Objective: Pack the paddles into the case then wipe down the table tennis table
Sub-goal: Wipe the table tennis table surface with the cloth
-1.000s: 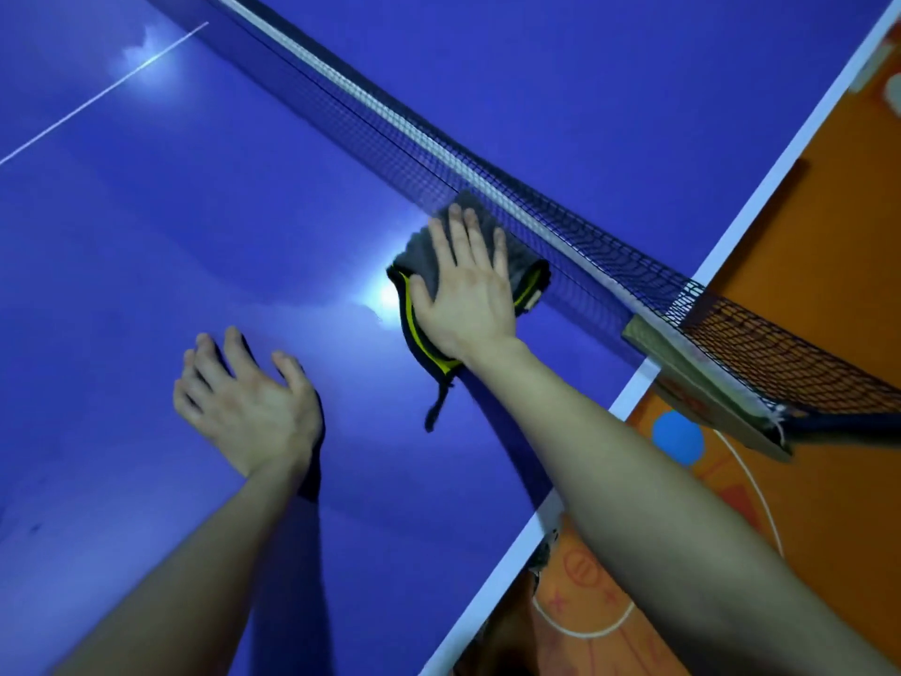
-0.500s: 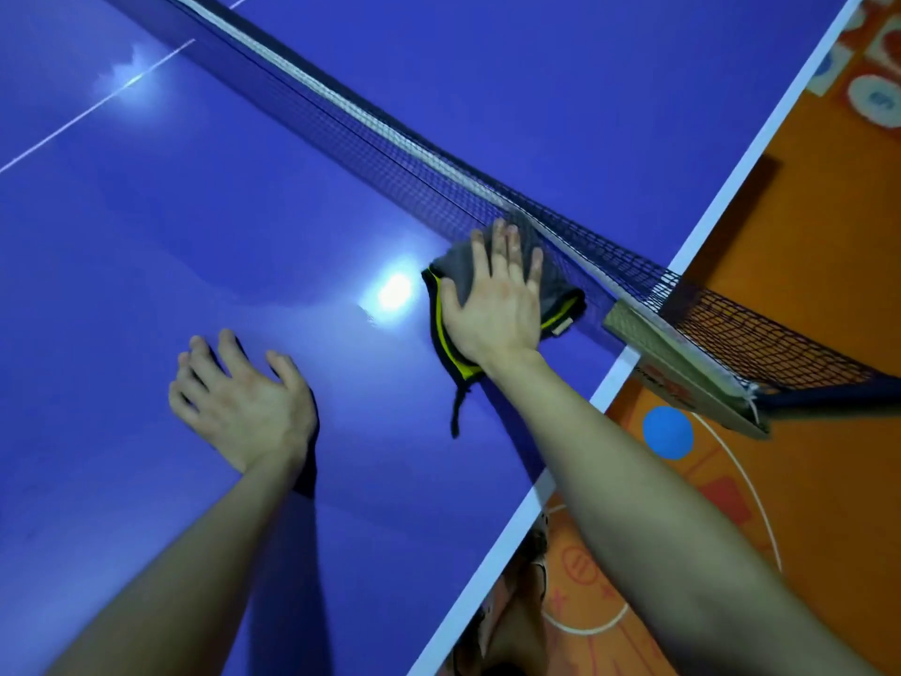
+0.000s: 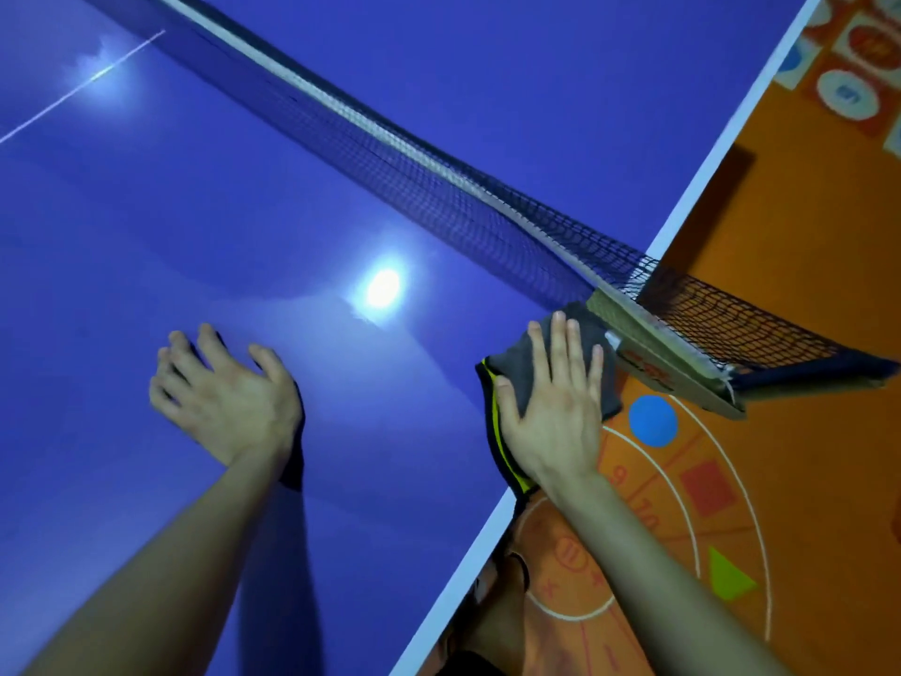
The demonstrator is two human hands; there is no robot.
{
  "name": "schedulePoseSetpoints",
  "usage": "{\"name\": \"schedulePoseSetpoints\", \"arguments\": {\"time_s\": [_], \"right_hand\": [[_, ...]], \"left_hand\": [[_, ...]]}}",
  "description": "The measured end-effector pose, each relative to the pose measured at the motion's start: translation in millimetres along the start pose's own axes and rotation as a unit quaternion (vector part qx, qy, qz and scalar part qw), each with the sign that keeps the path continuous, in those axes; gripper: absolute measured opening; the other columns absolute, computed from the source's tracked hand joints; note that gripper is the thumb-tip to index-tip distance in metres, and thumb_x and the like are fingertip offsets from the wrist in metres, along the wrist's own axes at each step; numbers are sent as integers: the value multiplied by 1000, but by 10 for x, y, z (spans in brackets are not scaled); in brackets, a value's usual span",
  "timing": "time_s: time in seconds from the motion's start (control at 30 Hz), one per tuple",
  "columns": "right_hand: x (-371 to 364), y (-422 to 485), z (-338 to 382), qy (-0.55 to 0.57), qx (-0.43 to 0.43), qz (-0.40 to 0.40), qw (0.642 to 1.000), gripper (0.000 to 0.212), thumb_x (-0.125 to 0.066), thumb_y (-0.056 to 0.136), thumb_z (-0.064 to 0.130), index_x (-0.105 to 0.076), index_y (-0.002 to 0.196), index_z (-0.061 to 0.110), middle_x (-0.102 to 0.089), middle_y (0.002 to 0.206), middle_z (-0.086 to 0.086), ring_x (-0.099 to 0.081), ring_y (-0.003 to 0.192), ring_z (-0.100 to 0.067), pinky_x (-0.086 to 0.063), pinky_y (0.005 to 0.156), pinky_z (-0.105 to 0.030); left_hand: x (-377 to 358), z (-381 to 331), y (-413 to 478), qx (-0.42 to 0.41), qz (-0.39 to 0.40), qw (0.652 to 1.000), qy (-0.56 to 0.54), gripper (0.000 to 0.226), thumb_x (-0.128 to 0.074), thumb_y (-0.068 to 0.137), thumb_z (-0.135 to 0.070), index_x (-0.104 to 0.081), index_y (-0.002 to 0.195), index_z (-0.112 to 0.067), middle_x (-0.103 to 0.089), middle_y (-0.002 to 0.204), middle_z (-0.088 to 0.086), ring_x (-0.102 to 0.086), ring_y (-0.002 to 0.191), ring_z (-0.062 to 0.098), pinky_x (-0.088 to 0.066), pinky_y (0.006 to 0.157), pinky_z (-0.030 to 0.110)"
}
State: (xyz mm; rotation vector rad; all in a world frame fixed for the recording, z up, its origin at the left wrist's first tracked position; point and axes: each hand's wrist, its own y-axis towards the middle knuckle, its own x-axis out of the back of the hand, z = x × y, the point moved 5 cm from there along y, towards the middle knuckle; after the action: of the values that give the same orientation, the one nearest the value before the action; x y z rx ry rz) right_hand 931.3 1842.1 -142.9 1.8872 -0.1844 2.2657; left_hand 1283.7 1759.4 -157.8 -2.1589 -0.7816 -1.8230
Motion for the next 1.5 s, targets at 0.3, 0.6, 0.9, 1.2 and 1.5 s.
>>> {"name": "schedulePoseSetpoints", "arguments": {"time_s": [0.3,0.6,0.9,1.2,1.5], "right_hand": [[-201,179,1161,55,474,102,873,74,-53,103,56,-39,169,26,-16,182,-6,-7,170,-22,-8,137,-54],[-202,1119,1521,26,325,52,944,82,-41,109,54,-21,173,6,-14,182,-10,-6,170,-21,-10,136,-55],[-247,984,1611,3,712,184,678,80,-57,105,58,-30,172,24,-13,183,-3,-7,170,-22,-8,137,-56],[-306,1433,2310,11,527,120,841,94,-38,103,83,-25,174,23,-6,183,-7,3,170,-21,-6,136,-57],[-458,1644,2570,11,767,189,613,82,-57,105,60,-29,173,23,-16,182,-5,-9,170,-23,-8,137,-53]], "left_hand": [[21,-26,-26,6,-3,1000,2,54,-45,102,-42,-48,148,-15,-42,163,14,-34,151,37,-22,126,56],[76,-40,-23,25,-4,1000,12,52,-43,105,-38,-51,152,-17,-43,165,11,-34,153,35,-21,128,52],[162,69,43,-33,15,999,20,50,-43,104,-37,-54,150,-22,-50,159,7,-46,140,32,-34,113,48],[368,522,635,-130,-70,989,4,38,-50,108,-28,-60,141,-13,-60,143,10,-53,127,33,-39,110,51],[148,694,1178,-38,-31,999,17,46,-49,104,-37,-56,145,-16,-54,152,6,-47,138,30,-32,119,48]]}}
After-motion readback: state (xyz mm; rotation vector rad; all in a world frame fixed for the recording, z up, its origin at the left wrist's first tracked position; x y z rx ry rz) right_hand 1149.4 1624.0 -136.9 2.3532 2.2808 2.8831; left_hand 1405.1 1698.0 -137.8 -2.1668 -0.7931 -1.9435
